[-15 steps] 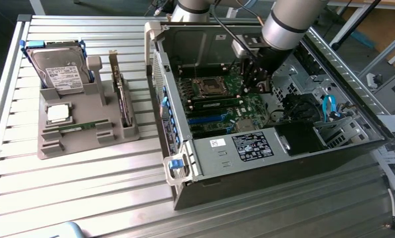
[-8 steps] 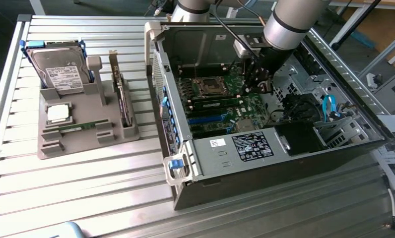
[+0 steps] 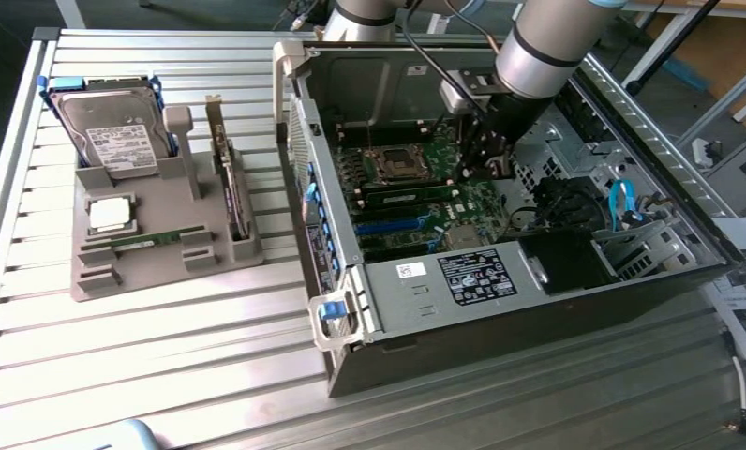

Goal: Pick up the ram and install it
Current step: 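Press down the ram until it locks into place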

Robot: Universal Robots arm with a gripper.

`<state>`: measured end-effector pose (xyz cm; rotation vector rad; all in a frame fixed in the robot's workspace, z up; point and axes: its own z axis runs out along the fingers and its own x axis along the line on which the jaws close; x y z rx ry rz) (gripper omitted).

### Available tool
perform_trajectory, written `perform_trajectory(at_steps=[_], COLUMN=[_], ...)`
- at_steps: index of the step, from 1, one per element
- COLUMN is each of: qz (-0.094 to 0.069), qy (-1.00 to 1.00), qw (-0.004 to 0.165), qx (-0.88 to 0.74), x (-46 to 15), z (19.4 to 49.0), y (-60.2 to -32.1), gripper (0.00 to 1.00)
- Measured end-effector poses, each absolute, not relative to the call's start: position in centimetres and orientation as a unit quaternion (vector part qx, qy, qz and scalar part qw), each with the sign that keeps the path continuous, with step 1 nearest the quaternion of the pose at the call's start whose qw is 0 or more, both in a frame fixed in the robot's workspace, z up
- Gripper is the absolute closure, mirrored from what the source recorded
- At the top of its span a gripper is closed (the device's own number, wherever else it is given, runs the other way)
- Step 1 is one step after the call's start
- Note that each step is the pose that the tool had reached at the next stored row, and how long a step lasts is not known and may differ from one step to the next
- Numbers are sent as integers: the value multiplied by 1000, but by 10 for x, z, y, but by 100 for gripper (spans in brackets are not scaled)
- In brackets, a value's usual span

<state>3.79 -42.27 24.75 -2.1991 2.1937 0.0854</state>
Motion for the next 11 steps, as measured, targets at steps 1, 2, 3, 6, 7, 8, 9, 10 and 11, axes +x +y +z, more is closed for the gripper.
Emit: perform_trajectory(at_steps=[1,2,3,6,7,8,9,10,11], qz=[28,28,28,28,27,27,27,28,28], qy=[706,706,706,706,706,706,706,706,706], qw=[17,17,17,17,17,17,17,17,17], qx=[-708,-708,-708,-708,-708,-708,-708,-708,-708], x=[38,38,38,38,38,38,38,38,38], z=[247,246,245,243,243,243,243,243,242], y=[-423,-423,-423,-423,-423,-423,-423,-423,-423], gripper=[89,89,89,89,89,89,89,89,89])
